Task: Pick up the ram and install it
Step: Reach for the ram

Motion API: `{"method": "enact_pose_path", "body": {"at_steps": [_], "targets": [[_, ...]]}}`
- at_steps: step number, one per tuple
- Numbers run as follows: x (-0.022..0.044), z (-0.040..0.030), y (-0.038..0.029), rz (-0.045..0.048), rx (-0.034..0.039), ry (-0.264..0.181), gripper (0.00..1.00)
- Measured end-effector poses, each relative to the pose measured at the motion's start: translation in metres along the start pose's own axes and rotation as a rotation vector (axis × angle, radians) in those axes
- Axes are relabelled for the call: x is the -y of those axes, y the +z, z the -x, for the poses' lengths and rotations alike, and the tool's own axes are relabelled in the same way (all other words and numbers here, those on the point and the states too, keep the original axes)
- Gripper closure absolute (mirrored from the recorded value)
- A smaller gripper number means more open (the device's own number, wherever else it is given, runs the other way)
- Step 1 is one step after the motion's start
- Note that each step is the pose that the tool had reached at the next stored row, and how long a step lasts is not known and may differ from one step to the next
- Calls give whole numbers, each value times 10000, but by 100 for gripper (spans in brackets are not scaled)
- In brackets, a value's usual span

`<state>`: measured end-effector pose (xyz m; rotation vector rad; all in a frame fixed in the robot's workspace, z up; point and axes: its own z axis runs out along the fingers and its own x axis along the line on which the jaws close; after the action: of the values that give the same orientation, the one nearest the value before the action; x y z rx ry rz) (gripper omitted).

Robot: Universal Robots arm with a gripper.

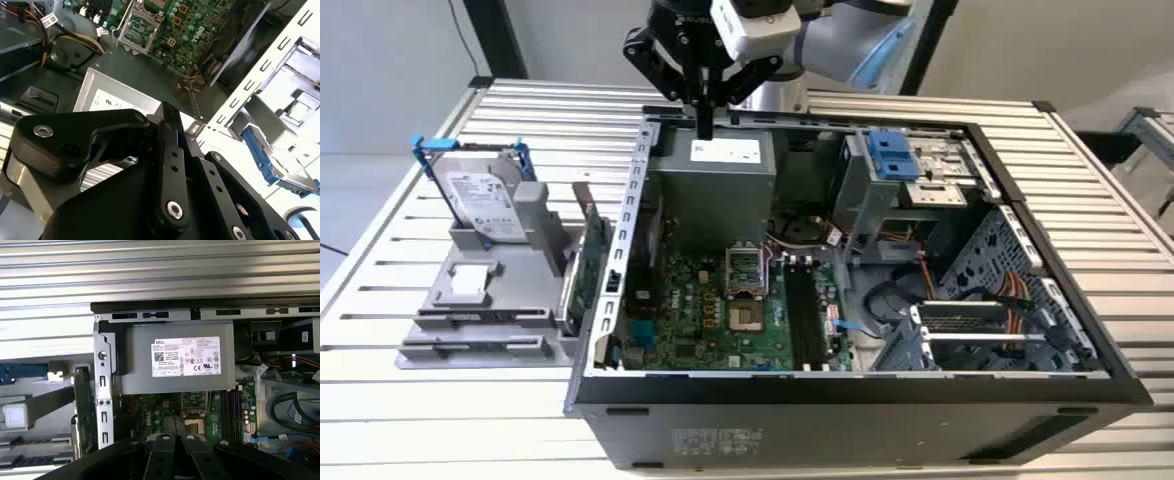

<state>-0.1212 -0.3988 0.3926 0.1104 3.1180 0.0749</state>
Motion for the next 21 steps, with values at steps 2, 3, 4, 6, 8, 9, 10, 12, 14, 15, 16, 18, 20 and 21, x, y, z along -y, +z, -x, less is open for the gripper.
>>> {"method": "enact_pose_path", "body": {"at_steps": [2, 3, 4, 6, 8, 9, 10, 12, 14, 15, 16, 18, 20, 21], "targets": [[0, 0, 0, 0, -1, 0, 100], [0, -1, 0, 0, -1, 0, 100], [0, -3, 0, 0, 0, 1, 100], [0, -8, 0, 0, 0, 1, 100], [2, -26, -1, 1, 0, 1, 100], [2, -34, -1, 0, 0, 0, 100], [3, -43, -1, 1, 0, 0, 100], [4, -57, -1, 0, 0, 0, 100], [5, -72, -1, 0, 0, 0, 100], [6, -80, -2, 0, 0, 1, 100], [6, -88, -2, 0, 0, 1, 100], [7, -103, -2, 1, 0, 1, 100], [8, -117, -3, 0, -1, 1, 100], [9, -124, -3, 1, 0, 0, 100]]}}
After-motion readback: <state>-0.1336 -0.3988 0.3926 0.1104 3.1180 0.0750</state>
